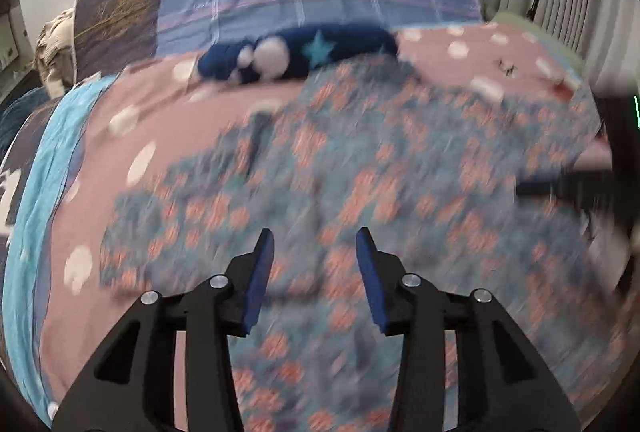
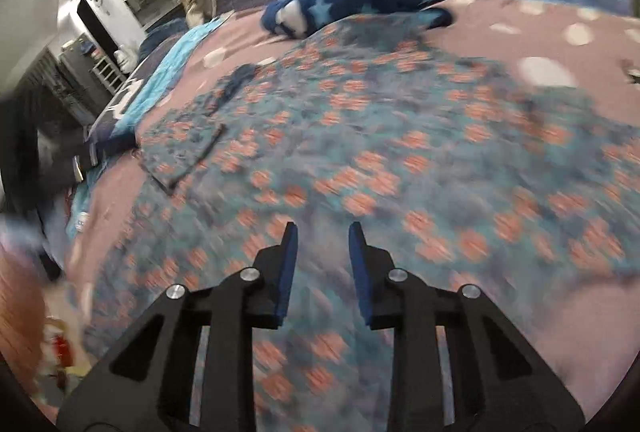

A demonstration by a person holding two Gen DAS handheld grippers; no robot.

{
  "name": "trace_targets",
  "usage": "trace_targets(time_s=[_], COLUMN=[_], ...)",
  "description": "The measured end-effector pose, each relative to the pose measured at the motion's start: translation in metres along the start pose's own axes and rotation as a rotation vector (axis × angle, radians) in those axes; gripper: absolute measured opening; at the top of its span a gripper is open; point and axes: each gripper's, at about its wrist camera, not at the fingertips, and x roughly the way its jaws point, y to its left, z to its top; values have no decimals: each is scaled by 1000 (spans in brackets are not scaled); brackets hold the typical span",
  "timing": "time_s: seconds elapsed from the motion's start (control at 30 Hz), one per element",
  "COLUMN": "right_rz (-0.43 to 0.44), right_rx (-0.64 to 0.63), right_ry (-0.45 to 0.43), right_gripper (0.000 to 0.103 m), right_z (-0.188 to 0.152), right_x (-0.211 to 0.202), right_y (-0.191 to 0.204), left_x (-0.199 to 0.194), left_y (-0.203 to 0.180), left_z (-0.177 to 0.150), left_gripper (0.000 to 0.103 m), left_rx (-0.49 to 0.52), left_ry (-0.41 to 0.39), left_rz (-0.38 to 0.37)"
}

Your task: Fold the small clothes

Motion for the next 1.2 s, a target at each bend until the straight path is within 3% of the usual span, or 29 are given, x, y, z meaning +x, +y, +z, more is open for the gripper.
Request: trace_targets(time_s=[0.1, 0.17, 0.2, 0.37, 0.53, 0.6, 0.63, 0.7, 0.97, 1.2], right_rz=[67, 80, 95, 107, 121, 110, 106, 114, 134, 25], right_rx=[0, -18, -15, 23, 83, 69, 54, 50, 11, -43], right_ry=[71, 107, 131, 206, 213, 213, 216, 219, 48, -81], right_gripper=[31, 46, 49, 49, 54, 39, 5, 3, 3, 3], right_z=[31, 49, 56, 78, 91, 96, 97, 98, 123, 140], right_x=[32, 57, 71, 126, 160, 168, 171, 174, 109, 16], right_y=[25, 48, 57, 87, 97, 106, 111, 120, 129, 92], left_x=[16, 28, 32, 50, 60, 61, 61, 60, 1, -16], left_y=[-1, -5, -6, 0, 13, 20, 26, 34, 18, -47], left_z=[-20, -25, -25, -18, -16, -15, -14, -13, 19, 65], left_gripper=[50, 51, 51, 51, 34, 20, 9, 5, 4, 4], left_rx=[12, 40, 49, 96, 96, 76, 57, 24, -13, 35], left_ry=[51, 52, 48, 9, 16, 11, 9, -1, -177, -272], left_rz=[-30, -21, -18, 35, 27, 29, 21, -10, -130, -254])
